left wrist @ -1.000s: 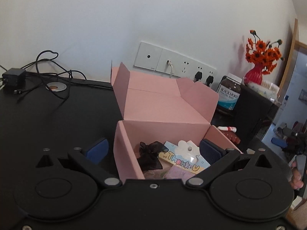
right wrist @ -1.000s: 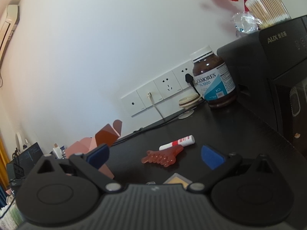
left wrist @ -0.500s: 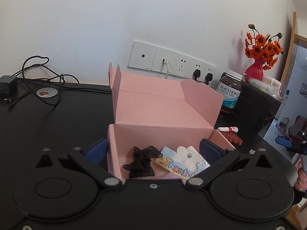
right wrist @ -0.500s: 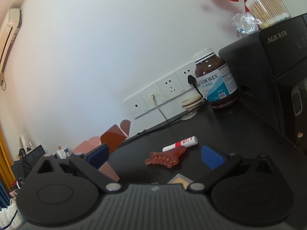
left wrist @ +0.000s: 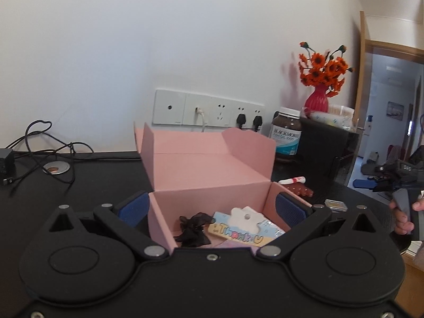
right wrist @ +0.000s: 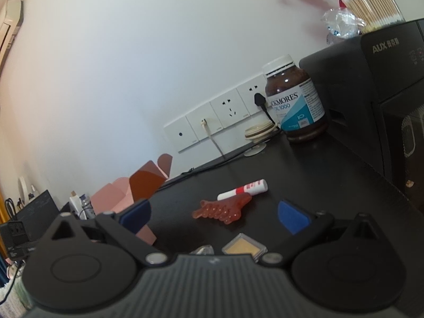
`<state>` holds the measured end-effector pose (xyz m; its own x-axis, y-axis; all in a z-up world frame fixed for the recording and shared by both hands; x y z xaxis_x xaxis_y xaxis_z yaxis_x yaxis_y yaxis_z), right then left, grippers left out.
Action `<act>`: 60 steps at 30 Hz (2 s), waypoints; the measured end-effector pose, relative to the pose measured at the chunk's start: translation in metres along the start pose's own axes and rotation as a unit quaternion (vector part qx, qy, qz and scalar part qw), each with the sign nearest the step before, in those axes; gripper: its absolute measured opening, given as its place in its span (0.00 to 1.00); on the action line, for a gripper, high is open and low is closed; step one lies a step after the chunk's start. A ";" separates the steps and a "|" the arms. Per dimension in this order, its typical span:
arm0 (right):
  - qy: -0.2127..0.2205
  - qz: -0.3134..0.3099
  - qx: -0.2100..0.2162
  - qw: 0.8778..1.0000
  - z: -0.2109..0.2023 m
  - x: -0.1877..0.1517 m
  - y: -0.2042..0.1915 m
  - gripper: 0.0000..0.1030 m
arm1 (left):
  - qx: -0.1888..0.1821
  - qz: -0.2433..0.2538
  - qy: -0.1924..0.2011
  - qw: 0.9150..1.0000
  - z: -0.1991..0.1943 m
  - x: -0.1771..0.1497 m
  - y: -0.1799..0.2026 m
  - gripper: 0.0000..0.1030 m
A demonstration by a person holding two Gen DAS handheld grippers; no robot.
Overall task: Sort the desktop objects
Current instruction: 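Withdraw the left tool up out of the pink box, then move the right tool toward the clear plastic bag with blue nail file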
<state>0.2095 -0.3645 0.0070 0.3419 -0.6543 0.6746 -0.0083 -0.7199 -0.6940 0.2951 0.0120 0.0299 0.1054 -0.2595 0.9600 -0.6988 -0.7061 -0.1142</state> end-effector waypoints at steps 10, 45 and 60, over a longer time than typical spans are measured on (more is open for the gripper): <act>-0.023 0.004 -0.050 0.998 0.010 -0.003 0.005 0.99 | -0.017 0.007 0.025 1.000 -0.007 0.003 0.007 1.00; -0.153 -0.157 -0.138 0.966 -0.010 -0.068 -0.018 0.99 | -0.004 -0.021 0.002 1.000 -0.001 -0.001 0.000 1.00; -0.196 -0.237 -0.133 0.942 0.045 -0.091 -0.050 0.99 | 0.005 0.013 0.004 1.000 -0.003 0.001 0.010 1.00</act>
<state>0.2213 -0.2588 -0.0307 0.6871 -0.1457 0.7118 0.0157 -0.9765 -0.2150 0.2856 0.0064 0.0309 0.0811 -0.2726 0.9587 -0.6943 -0.7055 -0.1419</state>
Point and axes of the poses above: each gripper's, at about its wrist camera, not at the fingertips, and z roughly the way its jaws point, y to its right, x to its top, the point moved 7 cm from there along z, roughly the way its jaws point, and after that the axes turned 15 degrees about z, right-handed, at the moved point
